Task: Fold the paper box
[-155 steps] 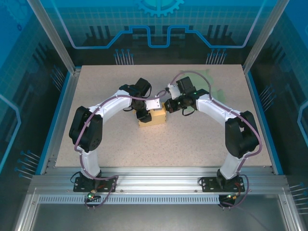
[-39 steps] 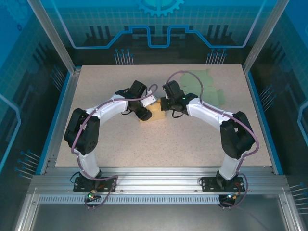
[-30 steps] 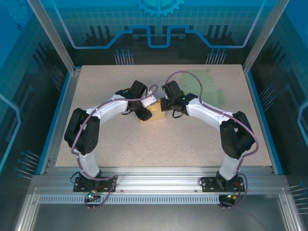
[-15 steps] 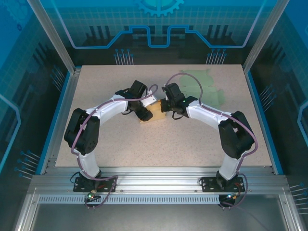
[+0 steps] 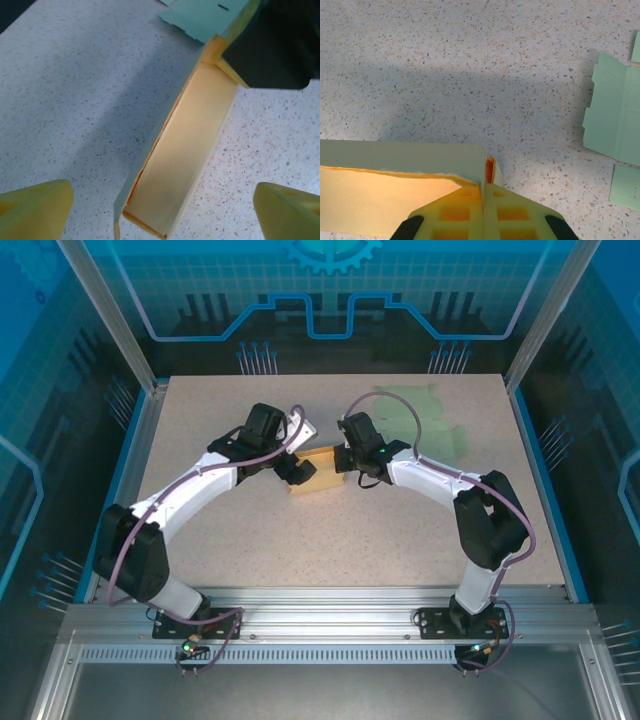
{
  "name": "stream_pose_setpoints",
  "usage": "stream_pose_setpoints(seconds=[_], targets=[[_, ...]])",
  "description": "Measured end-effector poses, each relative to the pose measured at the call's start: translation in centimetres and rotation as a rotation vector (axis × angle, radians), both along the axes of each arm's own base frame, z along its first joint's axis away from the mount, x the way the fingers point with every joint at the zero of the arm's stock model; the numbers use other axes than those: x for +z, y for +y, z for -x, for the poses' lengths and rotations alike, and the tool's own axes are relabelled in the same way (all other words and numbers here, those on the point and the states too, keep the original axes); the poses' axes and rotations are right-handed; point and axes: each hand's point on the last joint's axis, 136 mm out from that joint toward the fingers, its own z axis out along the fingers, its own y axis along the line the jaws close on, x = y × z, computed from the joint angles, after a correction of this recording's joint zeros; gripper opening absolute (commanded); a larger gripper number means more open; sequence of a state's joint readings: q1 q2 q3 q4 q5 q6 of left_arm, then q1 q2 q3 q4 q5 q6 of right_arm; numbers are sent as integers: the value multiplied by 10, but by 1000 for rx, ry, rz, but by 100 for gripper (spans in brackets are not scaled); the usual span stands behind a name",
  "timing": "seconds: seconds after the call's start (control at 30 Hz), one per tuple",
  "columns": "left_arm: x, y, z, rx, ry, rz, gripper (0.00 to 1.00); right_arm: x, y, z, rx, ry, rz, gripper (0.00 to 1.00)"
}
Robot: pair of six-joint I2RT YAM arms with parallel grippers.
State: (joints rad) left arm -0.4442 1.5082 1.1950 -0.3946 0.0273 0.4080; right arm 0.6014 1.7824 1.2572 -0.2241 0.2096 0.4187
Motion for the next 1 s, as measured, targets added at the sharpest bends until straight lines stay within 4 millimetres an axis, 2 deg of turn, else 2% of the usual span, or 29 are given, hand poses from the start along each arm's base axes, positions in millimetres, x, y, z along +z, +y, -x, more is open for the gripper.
stream_pose_setpoints(seconds=[0.1,0.27,0.43,0.53,0.7,0.9,1.0], targets=[[10,9,2,77,-4,16,71,0,0,0,-2,0,-2,3],[3,34,14,221,76,-17,71,0,0,0,-2,2,-1,3],[-5,48,28,295,133,-42,70,0,0,0,-2,2,-1,3],[-13,56,31,332,143,-62,62,1,0,0,-2,2,-1,3],[-27,63,25,361,158,-86,58,1,0,1,-2,7,2,3],[-48,61,14,365,186,-104,55,1,0,1,-1,7,2,3],[-56,60,10,363,202,-113,48,1,0,1,-1,7,2,3]])
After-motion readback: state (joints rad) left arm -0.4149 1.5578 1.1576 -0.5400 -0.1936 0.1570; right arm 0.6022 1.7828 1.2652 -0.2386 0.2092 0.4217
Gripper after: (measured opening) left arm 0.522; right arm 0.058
